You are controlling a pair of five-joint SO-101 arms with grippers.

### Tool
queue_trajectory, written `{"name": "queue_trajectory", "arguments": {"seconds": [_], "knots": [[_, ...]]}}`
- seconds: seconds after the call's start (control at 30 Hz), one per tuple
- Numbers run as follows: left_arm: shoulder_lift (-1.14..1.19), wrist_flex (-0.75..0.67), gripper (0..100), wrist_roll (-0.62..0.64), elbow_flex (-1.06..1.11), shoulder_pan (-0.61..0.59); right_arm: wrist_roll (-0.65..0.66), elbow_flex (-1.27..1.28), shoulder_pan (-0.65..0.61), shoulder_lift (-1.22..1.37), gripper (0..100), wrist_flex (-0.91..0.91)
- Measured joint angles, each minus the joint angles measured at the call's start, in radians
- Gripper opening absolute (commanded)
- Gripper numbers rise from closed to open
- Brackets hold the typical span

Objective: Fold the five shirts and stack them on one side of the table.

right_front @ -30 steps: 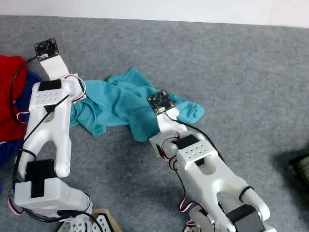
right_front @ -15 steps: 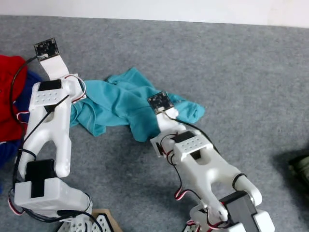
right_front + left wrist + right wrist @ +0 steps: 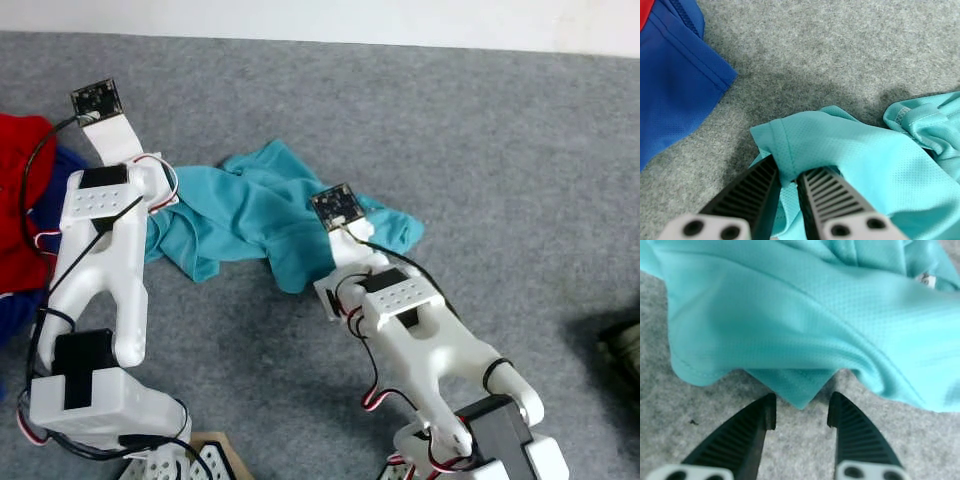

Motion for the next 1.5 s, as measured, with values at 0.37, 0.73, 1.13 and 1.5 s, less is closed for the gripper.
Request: {"name": "queue_trajectory", "arguments": {"seconds": [0.37, 0.73, 1.13, 1.5], "knots": [[0.0, 0.0, 1, 0.0, 0.0, 0.0, 0.0, -0.161, 0.008, 0.172, 0.3, 0.052], [0.0, 0.0, 1, 0.0, 0.0, 0.051, 0.0, -0.115, 0.061, 0.077, 0.6, 0.018], [-0.334, 0.0, 1, -0.002, 0.032, 0.058, -0.008, 0.224, 0.149, -0.434, 0.6, -0.115], [-0.572, 0.081, 1, -0.003, 0.063, 0.002, -0.049, 0.264, 0.242, -0.575, 0.6, -0.117]]}}
